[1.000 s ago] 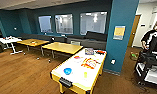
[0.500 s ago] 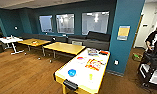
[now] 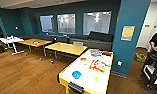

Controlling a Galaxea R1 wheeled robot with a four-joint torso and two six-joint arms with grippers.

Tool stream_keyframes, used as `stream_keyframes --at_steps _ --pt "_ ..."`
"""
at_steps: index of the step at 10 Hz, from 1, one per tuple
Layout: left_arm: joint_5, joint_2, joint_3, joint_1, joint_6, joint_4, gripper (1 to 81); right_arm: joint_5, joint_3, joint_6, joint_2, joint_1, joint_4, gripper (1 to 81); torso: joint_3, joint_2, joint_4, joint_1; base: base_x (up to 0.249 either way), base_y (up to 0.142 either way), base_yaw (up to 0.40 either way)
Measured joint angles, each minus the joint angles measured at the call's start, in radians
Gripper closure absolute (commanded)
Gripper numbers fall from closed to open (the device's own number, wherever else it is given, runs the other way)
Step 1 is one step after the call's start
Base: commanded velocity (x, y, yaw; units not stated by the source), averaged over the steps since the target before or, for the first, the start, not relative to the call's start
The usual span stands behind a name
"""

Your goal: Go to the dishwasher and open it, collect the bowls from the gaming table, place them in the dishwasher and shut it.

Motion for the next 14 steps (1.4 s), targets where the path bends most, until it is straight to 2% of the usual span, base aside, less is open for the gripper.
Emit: stream_keyframes --at_steps 14 --pt "0.0 0.002 0.001 0.0 0.0 0.0 1.0 0.0 0.0 0.0 0.0 -0.002 0.0 1.0 0.0 0.0 0.0 0.0 0.135 0.121 0.0"
